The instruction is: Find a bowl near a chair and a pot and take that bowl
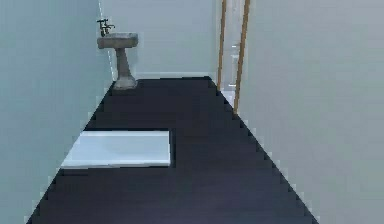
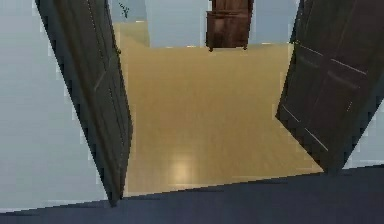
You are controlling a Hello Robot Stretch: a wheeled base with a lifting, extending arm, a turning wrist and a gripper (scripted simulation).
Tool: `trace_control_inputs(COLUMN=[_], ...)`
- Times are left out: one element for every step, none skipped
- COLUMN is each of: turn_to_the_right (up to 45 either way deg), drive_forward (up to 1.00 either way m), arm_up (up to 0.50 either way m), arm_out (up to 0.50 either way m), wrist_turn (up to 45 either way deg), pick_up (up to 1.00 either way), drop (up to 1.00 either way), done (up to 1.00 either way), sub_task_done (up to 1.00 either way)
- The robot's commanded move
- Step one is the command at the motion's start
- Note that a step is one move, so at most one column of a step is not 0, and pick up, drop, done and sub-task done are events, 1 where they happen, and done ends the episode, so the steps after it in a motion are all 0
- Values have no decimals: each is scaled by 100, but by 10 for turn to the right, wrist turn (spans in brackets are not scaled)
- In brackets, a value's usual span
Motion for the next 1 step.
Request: trace_control_inputs(turn_to_the_right=[30], drive_forward=[0], arm_up=[0], arm_out=[0], wrist_turn=[0], pick_up=[0], drop=[0], done=[0], sub_task_done=[0])
